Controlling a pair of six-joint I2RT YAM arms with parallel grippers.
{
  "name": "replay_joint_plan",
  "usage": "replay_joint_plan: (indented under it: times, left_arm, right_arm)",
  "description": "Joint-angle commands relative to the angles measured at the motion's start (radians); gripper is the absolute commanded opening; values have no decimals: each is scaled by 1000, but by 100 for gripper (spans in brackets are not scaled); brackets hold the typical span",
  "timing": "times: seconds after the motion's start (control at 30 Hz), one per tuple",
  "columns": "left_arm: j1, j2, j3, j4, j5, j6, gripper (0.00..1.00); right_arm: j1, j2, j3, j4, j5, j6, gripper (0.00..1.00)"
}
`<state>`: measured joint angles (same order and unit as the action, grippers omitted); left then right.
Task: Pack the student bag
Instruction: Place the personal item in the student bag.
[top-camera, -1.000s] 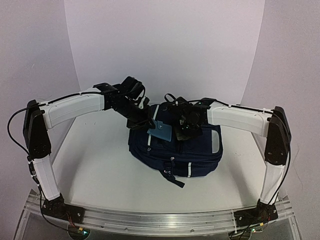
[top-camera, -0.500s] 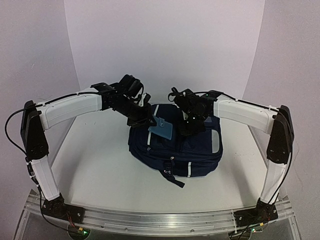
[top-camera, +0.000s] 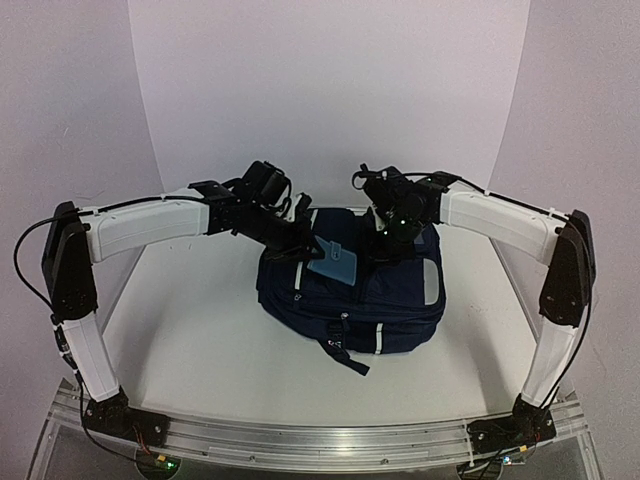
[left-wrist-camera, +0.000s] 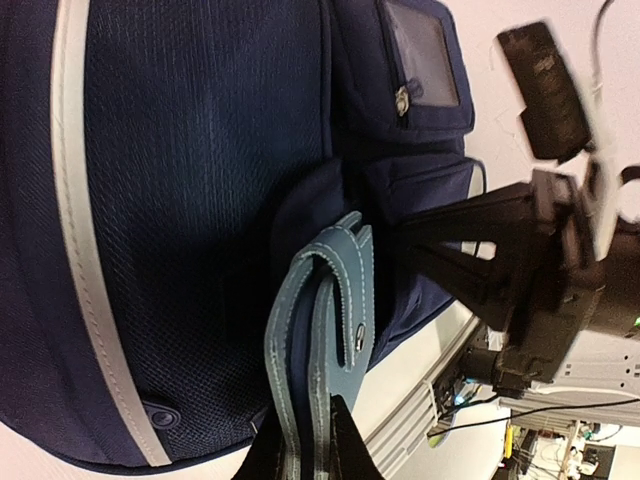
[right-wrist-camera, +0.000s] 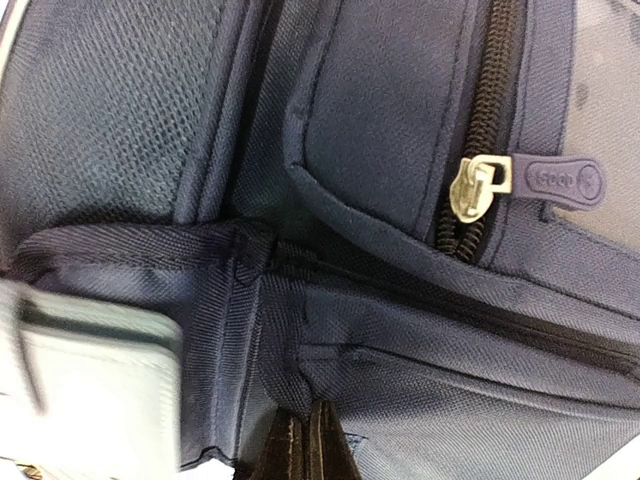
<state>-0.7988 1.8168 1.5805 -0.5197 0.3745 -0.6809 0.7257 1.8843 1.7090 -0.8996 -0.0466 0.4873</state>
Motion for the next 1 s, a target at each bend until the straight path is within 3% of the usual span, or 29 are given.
replay_joint_plan:
  times: [0.0, 0.6, 0.73, 0.97]
  left_arm:
    - [-9, -35, -56, 60, 38, -20, 0]
    - [-26, 138, 130, 121, -26, -5, 0]
    - [-27, 127, 83, 188, -37, -26, 0]
    - [-51, 146, 49, 180, 130, 27, 0]
  right_arm:
    - [-7, -57, 57, -3, -44, 22, 0]
    - [-9, -116, 16, 24, -139, 50, 0]
    - [-9, -121, 8, 32, -169, 56, 0]
    - [-9, -114, 40, 43, -146, 42, 0]
